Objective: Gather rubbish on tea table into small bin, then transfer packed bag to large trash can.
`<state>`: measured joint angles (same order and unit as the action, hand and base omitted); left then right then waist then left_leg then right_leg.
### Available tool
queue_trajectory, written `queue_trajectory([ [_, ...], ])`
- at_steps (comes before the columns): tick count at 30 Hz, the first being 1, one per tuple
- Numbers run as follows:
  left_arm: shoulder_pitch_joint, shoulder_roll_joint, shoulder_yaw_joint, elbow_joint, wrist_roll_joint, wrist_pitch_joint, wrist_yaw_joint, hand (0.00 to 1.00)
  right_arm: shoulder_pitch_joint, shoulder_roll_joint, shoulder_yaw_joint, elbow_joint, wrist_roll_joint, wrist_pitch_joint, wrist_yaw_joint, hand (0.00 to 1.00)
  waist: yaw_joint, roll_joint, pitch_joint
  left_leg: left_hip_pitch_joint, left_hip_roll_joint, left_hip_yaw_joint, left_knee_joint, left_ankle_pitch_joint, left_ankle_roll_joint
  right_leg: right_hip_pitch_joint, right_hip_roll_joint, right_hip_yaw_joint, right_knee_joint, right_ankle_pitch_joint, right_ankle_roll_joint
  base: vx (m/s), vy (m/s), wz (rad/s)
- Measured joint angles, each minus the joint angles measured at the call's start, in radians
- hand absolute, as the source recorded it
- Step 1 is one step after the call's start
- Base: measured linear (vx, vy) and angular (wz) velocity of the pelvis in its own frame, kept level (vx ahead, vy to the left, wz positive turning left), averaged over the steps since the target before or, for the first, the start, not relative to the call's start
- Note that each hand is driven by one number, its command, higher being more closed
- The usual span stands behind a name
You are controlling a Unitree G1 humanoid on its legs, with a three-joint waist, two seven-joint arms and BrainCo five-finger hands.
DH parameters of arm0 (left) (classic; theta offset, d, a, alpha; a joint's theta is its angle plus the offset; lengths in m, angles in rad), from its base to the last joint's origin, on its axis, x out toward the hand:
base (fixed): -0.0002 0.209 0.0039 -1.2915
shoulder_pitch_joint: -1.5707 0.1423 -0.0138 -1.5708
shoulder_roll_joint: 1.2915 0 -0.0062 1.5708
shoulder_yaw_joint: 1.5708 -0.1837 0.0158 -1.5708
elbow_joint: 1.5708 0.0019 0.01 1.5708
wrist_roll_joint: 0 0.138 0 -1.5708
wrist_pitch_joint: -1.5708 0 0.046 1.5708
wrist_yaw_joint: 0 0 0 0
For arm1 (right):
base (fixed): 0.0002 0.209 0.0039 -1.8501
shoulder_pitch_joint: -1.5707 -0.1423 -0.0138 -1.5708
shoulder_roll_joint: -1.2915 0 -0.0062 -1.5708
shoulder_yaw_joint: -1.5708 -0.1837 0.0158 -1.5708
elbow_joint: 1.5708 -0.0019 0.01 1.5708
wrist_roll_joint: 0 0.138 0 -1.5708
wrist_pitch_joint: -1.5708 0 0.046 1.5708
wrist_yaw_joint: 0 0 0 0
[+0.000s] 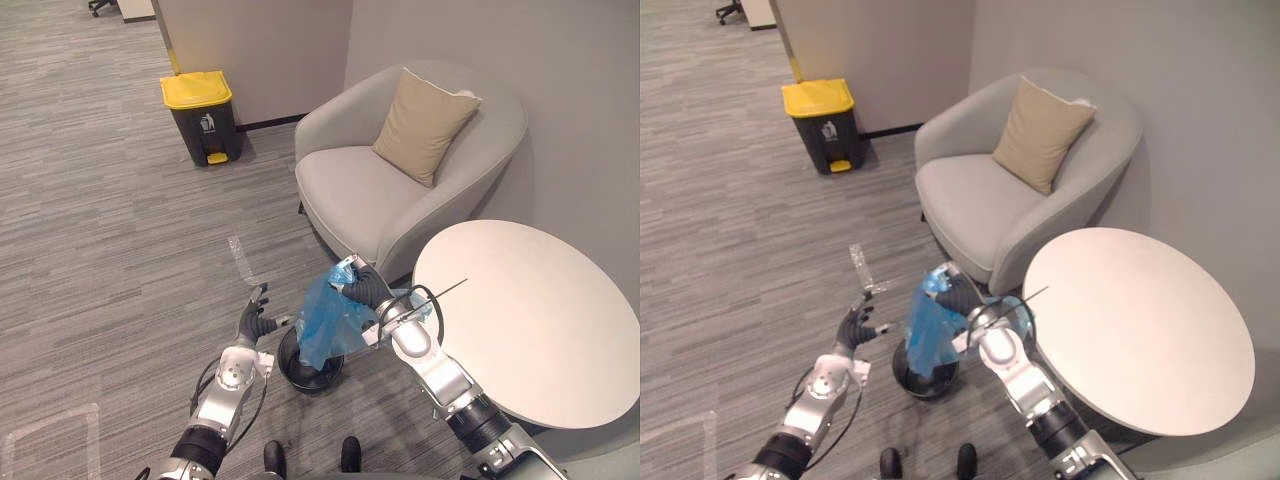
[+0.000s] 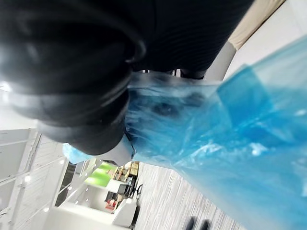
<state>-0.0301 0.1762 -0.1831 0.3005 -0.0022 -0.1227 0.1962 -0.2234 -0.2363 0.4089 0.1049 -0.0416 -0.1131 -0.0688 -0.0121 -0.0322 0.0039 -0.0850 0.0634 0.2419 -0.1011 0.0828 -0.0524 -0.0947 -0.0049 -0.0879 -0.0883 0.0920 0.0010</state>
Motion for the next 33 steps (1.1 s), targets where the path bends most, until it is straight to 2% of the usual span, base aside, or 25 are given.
queue_trajectory([
  [2,0.069,-0.002,0.011,-0.091,0.0,-0.004,-0.004,0.0,0.028,-0.002,-0.046,0.0,-0.003,0.006,-0.012,1.0,0.007,0.0,0.0,0.01,-0.002,-0.009,0.0,0.0,0.0,0.009,-0.001,-0.009,0.0,-0.003,0.004,0.01,0.02,0.12],
  [4,0.086,0.005,0.018,-0.091,0.0,-0.005,-0.008,0.0,0.034,-0.009,-0.062,0.0,-0.002,0.008,-0.014,1.0,0.014,0.003,-0.002,0.014,-0.002,-0.014,-0.001,-0.001,-0.001,0.013,-0.003,-0.012,-0.001,-0.008,0.008,-0.02,0.022,0.07],
  [13,0.053,0.038,-0.016,-0.091,0.001,-0.01,-0.047,0.0,0.025,-0.004,-0.044,-0.013,0.016,0.008,0.011,1.0,0.012,0.004,-0.003,0.016,-0.004,-0.018,-0.001,-0.009,-0.012,0.017,-0.006,-0.012,-0.006,-0.012,0.014,-0.01,0.008,0.02],
  [16,0.002,0.067,-0.053,-0.091,0.001,-0.018,-0.051,0.0,-0.006,-0.011,-0.004,-0.016,0.045,0.008,0.028,1.0,0.012,0.004,-0.003,0.015,-0.003,-0.011,-0.001,-0.009,-0.012,0.011,-0.005,-0.005,-0.007,-0.006,0.006,0.03,0.013,-0.07],
  [23,-0.067,0.082,-0.129,-0.041,0.009,-0.021,-0.078,0.0,-0.065,-0.023,0.053,-0.064,0.09,0.007,0.053,1.0,0.006,0.004,-0.003,0.015,-0.004,-0.003,-0.001,-0.005,-0.006,0.007,-0.005,0.006,-0.006,-0.003,0.005,0.04,0.013,-0.05],
  [33,-0.106,0.087,-0.168,0.015,0.021,-0.021,-0.093,0.0,-0.126,-0.041,0.134,-0.112,0.172,0.005,0.077,1.0,0.001,0.004,-0.003,0.015,-0.003,0.006,-0.001,-0.005,-0.005,0.001,-0.003,0.018,-0.007,-0.002,0.004,0.0,0.007,-0.02],
])
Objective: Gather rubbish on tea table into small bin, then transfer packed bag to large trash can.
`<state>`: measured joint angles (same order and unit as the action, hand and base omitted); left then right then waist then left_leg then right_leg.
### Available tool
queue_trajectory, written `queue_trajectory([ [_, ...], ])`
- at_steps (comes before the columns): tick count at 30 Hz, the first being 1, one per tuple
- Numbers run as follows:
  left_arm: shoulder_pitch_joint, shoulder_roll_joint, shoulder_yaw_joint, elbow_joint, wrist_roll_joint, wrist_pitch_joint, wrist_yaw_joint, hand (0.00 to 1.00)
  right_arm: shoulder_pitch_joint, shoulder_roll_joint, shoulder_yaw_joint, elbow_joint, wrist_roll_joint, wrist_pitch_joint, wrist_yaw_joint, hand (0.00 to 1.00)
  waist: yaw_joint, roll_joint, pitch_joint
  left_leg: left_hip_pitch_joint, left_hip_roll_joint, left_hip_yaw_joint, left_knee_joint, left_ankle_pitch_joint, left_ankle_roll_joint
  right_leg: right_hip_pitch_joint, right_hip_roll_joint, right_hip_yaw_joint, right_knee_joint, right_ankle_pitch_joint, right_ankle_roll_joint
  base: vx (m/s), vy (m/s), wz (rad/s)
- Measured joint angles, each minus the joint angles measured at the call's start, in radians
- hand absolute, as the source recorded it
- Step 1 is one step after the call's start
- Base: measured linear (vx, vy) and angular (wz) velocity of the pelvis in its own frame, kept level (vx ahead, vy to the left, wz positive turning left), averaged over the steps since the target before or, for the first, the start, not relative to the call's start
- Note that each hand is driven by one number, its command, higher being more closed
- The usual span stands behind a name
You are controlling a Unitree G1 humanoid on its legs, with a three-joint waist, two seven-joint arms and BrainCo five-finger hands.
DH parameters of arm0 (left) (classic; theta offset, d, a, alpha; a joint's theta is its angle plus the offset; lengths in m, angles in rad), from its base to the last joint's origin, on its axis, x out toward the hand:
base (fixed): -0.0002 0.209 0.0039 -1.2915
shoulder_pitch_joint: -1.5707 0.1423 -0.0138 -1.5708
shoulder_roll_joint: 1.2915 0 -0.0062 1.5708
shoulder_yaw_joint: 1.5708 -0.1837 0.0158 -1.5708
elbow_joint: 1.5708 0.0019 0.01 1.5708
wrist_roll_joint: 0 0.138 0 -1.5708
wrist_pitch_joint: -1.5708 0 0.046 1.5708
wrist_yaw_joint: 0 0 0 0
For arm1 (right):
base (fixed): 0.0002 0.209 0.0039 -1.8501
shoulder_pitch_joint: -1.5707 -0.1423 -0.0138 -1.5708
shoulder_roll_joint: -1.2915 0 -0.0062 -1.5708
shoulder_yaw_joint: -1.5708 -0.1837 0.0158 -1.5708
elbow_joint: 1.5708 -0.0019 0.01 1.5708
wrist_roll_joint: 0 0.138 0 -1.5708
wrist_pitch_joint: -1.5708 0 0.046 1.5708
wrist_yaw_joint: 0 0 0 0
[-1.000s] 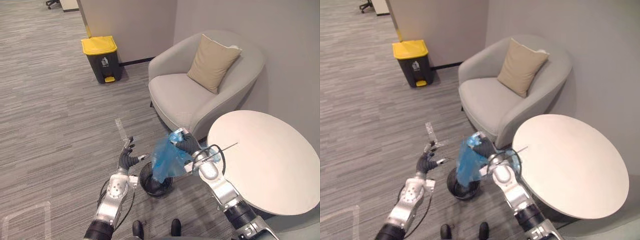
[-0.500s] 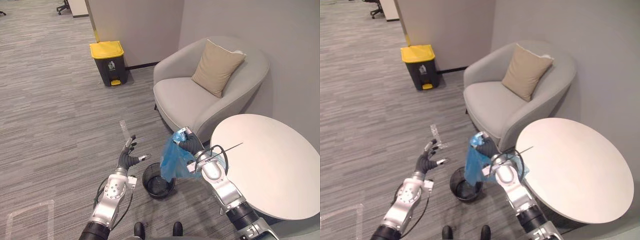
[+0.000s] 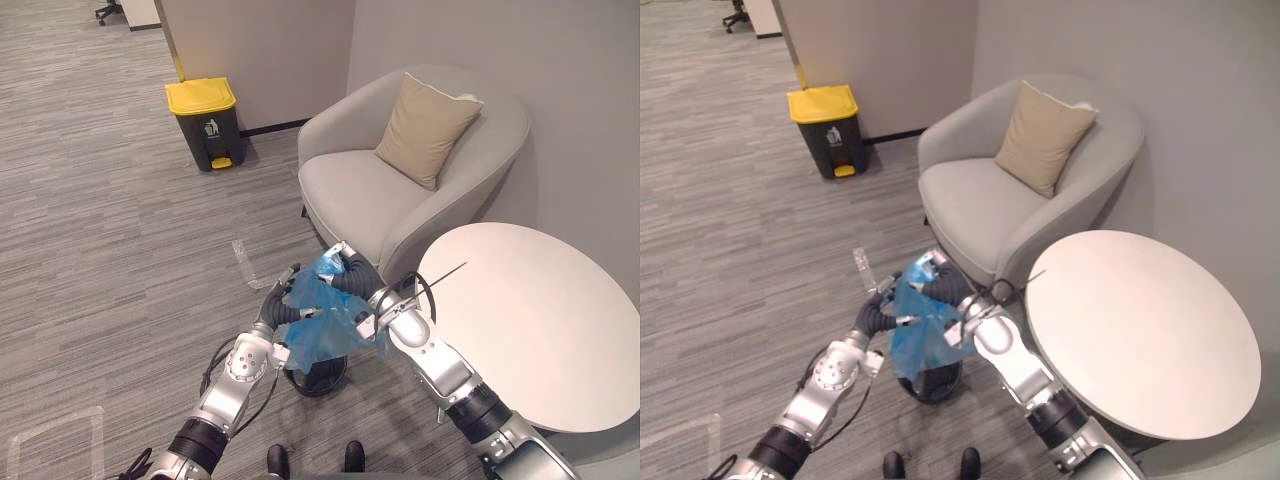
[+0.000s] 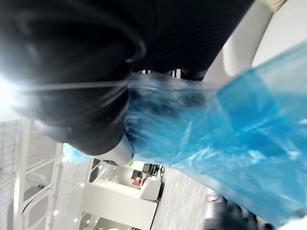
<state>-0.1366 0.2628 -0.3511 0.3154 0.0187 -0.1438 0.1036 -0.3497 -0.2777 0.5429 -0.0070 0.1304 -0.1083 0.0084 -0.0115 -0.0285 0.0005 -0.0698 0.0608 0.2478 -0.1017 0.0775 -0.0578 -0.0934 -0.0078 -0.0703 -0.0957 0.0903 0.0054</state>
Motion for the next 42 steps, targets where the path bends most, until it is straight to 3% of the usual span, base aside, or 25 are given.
queue_trajectory([
  [12,-0.053,-0.009,-0.072,0.093,0.041,0.0,0.002,0.0,-0.077,0.009,0.065,-0.067,0.146,-0.009,0.014,1.0,-0.004,-0.001,-0.001,-0.005,0.0,0.013,0.0,0.0,0.0,-0.011,0.001,0.014,0.001,0.005,0.001,0.01,0.007,-0.03],
  [20,-0.085,-0.046,-0.111,0.15,0.059,0.0,0.012,0.0,-0.108,0.043,0.114,-0.065,0.156,-0.009,0.011,1.0,-0.004,-0.001,-0.001,-0.006,0.0,0.014,0.0,0.0,0.0,-0.013,0.002,0.015,0.001,0.005,0.001,0.0,0.0,0.0],
  [24,-0.087,-0.066,-0.119,0.151,0.059,0.0,0.032,0.0,-0.119,0.062,0.137,-0.059,0.172,-0.009,0.009,1.0,-0.004,-0.001,-0.001,-0.009,0.0,0.014,0.0,0.0,0.0,-0.016,0.002,0.015,0.002,0.005,0.001,0.0,0.0,0.0],
  [33,-0.11,-0.117,-0.131,0.189,0.062,0.02,0.149,0.0,-0.119,0.134,0.184,-0.013,0.227,-0.008,-0.033,1.0,-0.004,-0.008,-0.016,-0.017,-0.001,0.012,0.0,0.001,0.001,-0.025,0.002,0.015,0.005,0.007,0.0,0.0,0.002,0.0],
  [34,-0.111,-0.122,-0.131,0.189,0.077,0.026,0.171,1.0,-0.118,0.138,0.193,-0.013,0.234,-0.008,-0.039,1.0,-0.004,-0.008,-0.017,-0.017,-0.001,0.012,0.0,0.001,0.001,-0.025,0.002,0.015,0.004,0.007,0.001,0.0,0.0,0.0],
  [42,-0.131,-0.144,-0.11,0.223,0.154,0.058,0.251,1.0,-0.115,0.158,0.23,-0.013,0.246,-0.008,-0.06,1.0,-0.004,-0.007,-0.019,-0.017,-0.001,0.007,0.0,0.002,0.001,-0.023,0.001,0.01,0.004,0.007,0.001,0.0,0.0,0.0],
])
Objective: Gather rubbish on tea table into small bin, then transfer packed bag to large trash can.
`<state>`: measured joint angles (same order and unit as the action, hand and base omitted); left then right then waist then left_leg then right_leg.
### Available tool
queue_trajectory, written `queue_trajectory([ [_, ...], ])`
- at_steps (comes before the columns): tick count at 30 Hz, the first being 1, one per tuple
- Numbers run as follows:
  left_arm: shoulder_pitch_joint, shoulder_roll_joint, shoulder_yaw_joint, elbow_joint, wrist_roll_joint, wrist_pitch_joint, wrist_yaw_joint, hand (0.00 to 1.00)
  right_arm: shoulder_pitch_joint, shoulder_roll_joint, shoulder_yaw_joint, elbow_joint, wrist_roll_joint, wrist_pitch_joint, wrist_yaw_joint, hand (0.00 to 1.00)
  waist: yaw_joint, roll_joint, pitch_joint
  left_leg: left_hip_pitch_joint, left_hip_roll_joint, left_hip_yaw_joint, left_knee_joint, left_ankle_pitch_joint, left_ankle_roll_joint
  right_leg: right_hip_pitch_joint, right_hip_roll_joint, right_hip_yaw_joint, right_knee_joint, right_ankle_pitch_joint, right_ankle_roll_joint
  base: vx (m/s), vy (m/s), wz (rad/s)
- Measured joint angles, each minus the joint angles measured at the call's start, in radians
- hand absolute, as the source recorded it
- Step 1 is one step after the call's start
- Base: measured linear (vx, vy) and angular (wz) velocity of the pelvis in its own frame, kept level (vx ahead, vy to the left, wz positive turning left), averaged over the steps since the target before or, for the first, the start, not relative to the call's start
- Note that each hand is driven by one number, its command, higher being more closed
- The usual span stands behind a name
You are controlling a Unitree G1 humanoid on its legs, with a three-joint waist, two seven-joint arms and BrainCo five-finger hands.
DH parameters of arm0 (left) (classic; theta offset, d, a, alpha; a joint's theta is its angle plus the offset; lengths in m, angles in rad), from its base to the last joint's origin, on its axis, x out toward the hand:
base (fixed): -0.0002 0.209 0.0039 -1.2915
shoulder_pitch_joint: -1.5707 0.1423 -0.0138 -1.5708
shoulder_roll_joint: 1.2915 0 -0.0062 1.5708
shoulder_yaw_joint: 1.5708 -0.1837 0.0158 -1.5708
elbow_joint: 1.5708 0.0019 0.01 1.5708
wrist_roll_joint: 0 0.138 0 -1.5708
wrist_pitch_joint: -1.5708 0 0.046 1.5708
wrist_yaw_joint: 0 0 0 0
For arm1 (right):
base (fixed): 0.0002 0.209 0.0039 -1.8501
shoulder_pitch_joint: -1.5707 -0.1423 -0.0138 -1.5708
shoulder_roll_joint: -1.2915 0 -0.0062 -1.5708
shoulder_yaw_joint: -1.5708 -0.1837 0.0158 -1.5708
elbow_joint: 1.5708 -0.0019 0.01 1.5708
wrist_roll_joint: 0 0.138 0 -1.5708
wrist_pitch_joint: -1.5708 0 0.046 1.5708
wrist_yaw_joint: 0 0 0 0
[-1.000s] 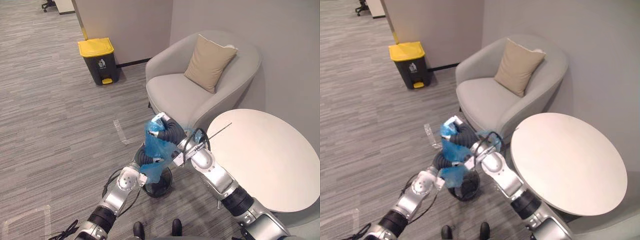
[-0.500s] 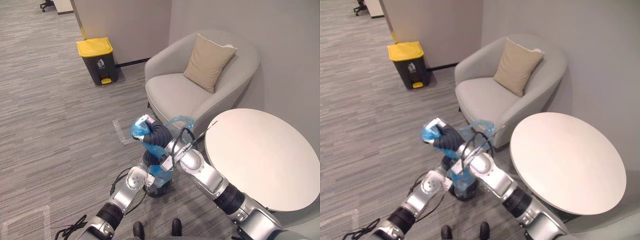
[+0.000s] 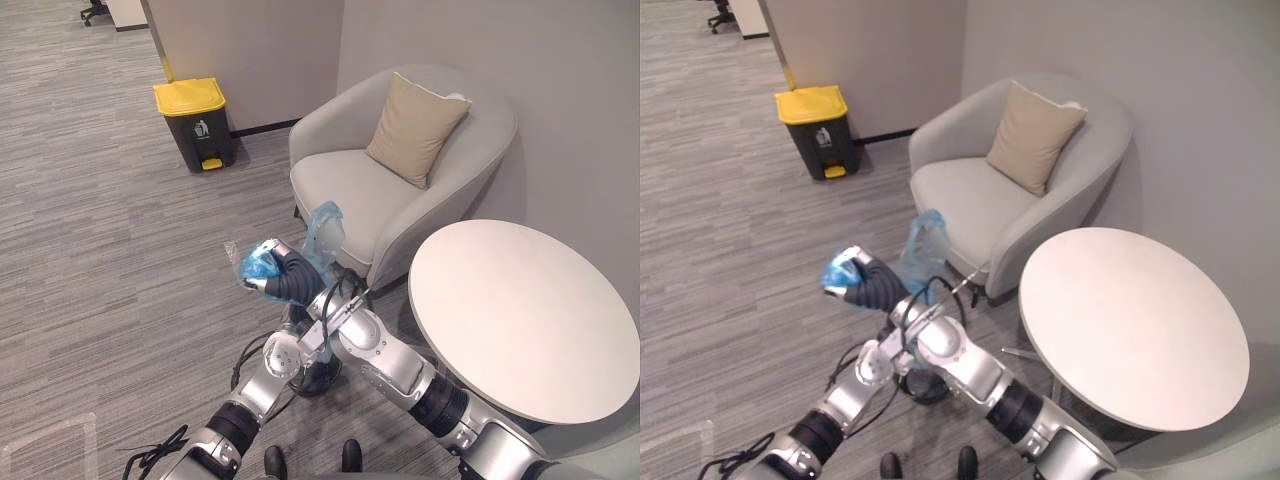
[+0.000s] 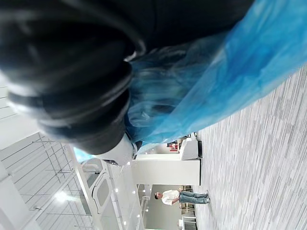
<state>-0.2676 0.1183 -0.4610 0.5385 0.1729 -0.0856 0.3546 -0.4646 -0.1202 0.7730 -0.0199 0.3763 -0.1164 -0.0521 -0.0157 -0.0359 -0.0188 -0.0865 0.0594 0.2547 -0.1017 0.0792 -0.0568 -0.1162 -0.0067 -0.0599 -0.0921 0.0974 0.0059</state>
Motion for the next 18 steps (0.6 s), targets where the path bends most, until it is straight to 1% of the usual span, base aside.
queue_trajectory([
  [1,0.0,-0.006,0.01,0.009,0.002,0.006,0.015,1.0,0.0,0.0,0.01,0.0,0.017,0.0,-0.006,1.0,0.0,0.0,-0.001,0.0,0.0,0.0,0.0,0.0,0.0,0.0,0.0,-0.001,0.0,0.0,0.0,0.0,0.0,0.0],
  [8,0.0,-0.006,0.014,0.018,0.001,0.011,0.016,1.0,0.002,0.002,0.018,0.0,0.023,0.0,-0.009,1.0,0.0,0.0,-0.001,0.002,0.0,-0.006,0.0,0.0,0.0,0.005,-0.001,-0.007,0.001,0.0,0.0,0.0,0.0,0.02],
  [14,0.0,-0.015,0.05,0.035,-0.006,0.011,0.016,1.0,0.006,0.009,0.018,0.0,0.039,0.0,-0.009,1.0,0.0,0.0,-0.001,0.007,0.0,-0.008,0.001,0.0,0.0,0.011,-0.002,-0.009,-0.001,-0.001,0.001,0.0,0.0,0.0],
  [15,0.0,-0.015,0.05,0.035,-0.018,0.01,0.015,1.0,0.011,0.012,0.018,0.0,0.038,0.0,-0.008,0.0,0.0,0.0,-0.001,0.007,0.0,-0.009,0.001,0.0,0.0,0.012,-0.002,-0.009,-0.001,-0.001,0.001,0.0,0.0,0.0],
  [18,0.005,-0.016,0.052,0.035,-0.025,0.01,0.014,1.0,0.034,0.029,0.016,0.0,0.037,-0.002,-0.005,0.0,0.0,0.0,-0.001,0.007,0.0,-0.009,0.001,0.0,0.0,0.011,-0.002,-0.009,0.0,-0.001,0.001,0.0,0.0,0.0],
])
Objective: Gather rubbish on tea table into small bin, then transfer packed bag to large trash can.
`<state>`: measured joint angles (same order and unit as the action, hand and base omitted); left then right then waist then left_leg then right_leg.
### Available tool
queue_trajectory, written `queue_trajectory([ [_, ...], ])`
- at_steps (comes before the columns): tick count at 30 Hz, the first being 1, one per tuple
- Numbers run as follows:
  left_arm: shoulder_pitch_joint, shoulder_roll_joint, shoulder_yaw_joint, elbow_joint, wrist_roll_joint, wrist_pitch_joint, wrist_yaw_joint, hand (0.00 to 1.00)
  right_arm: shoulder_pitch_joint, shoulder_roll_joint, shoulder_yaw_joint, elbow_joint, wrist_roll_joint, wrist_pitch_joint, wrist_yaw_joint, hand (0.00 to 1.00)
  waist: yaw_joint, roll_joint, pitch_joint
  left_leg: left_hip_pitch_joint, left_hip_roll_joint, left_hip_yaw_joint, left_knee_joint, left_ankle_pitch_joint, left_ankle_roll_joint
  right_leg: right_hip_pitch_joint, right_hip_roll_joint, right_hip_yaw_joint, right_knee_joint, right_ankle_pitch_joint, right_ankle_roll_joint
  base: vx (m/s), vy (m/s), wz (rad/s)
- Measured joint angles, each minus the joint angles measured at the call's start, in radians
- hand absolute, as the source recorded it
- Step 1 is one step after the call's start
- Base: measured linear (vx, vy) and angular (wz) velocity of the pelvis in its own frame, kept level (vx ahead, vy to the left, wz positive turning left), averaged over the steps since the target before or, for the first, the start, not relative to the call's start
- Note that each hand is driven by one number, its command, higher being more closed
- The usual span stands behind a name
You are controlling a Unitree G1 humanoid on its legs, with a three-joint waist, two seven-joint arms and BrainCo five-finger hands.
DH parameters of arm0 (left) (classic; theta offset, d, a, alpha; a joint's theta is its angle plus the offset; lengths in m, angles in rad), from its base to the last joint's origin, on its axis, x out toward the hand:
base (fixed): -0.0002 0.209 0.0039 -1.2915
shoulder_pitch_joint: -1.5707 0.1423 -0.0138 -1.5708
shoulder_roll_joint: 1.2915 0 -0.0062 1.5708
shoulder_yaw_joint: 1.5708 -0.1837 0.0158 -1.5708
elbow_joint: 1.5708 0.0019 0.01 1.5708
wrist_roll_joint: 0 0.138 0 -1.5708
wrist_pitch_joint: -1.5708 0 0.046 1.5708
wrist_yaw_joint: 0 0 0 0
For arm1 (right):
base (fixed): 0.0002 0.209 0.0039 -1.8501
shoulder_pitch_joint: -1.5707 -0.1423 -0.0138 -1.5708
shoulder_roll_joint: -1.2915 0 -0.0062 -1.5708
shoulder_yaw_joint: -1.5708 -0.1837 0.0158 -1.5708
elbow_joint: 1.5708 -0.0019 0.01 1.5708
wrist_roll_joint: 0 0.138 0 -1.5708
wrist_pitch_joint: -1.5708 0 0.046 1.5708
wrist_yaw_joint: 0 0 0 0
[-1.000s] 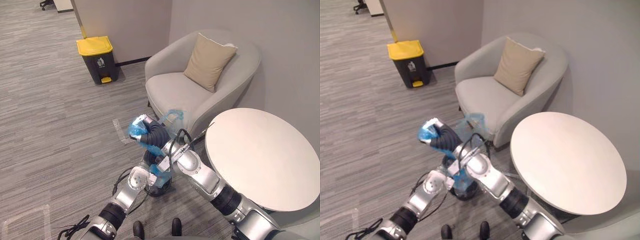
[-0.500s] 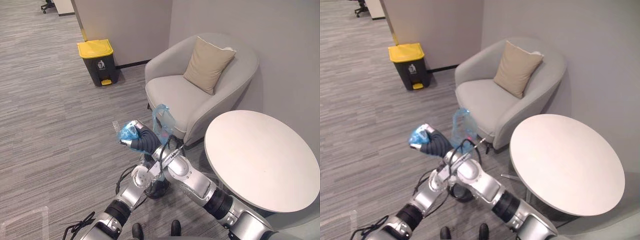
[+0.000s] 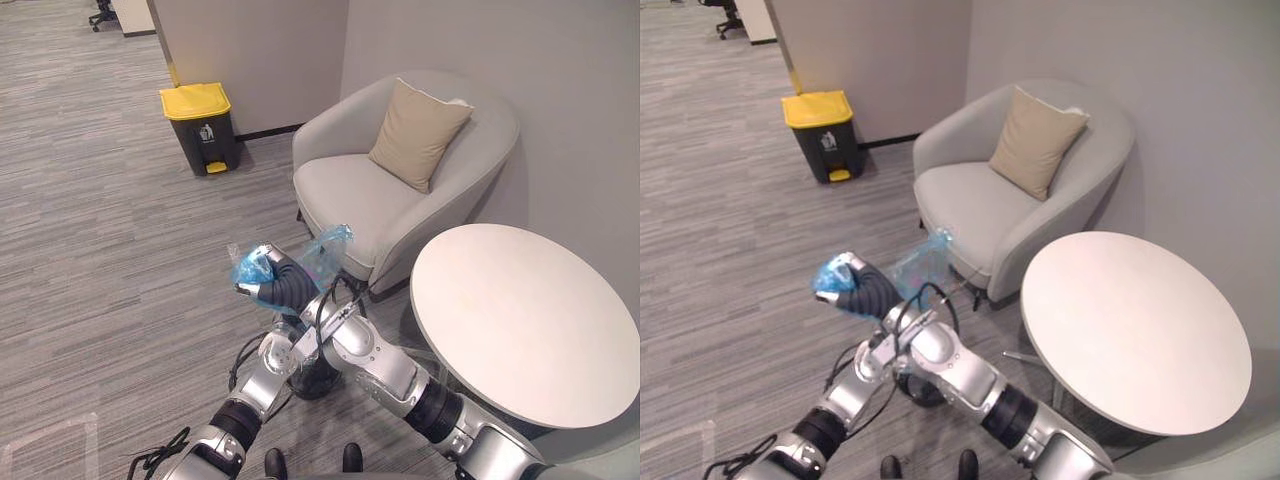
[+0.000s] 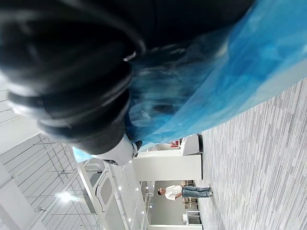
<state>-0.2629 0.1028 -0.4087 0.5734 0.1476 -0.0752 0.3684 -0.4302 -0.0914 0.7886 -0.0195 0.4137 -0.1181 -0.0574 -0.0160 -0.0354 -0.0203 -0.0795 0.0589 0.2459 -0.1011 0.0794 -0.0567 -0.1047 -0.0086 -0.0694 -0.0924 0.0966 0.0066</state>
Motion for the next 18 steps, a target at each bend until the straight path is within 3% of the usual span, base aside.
queue_trajectory([
  [5,0.018,-0.003,0.027,-0.024,-0.034,0.0,-0.007,1.0,0.05,0.015,-0.034,0.0,-0.034,-0.011,0.019,0.0,0.0,0.0,0.0,0.0,-0.001,-0.001,0.0,0.0,0.0,0.0,-0.001,-0.001,0.003,0.0,0.0,0.0,0.0,0.0],
  [9,0.083,-0.005,0.063,-0.113,-0.054,0.0,-0.026,1.0,0.117,0.01,-0.147,-0.004,-0.123,-0.03,0.022,0.0,-0.001,-0.001,0.0,0.0,-0.002,-0.001,0.0,0.0,0.0,0.001,-0.002,-0.001,0.003,-0.001,0.001,0.0,0.0,0.0],
  [16,0.134,-0.001,0.082,-0.221,-0.062,-0.007,-0.049,1.0,0.149,-0.048,-0.213,-0.097,-0.449,-0.044,-0.03,0.0,-0.001,-0.002,-0.001,0.004,-0.003,-0.002,0.0,0.0,0.001,0.005,-0.002,-0.004,0.003,-0.002,0.003,0.0,0.0,0.0],
  [18,0.143,-0.004,0.1,-0.24,-0.062,-0.007,-0.05,1.0,0.151,-0.048,-0.241,-0.114,-0.498,-0.053,-0.042,0.0,-0.002,-0.002,-0.001,0.006,-0.004,-0.001,-0.001,0.0,0.001,0.007,-0.003,-0.006,0.004,-0.003,0.005,0.0,0.0,0.0],
])
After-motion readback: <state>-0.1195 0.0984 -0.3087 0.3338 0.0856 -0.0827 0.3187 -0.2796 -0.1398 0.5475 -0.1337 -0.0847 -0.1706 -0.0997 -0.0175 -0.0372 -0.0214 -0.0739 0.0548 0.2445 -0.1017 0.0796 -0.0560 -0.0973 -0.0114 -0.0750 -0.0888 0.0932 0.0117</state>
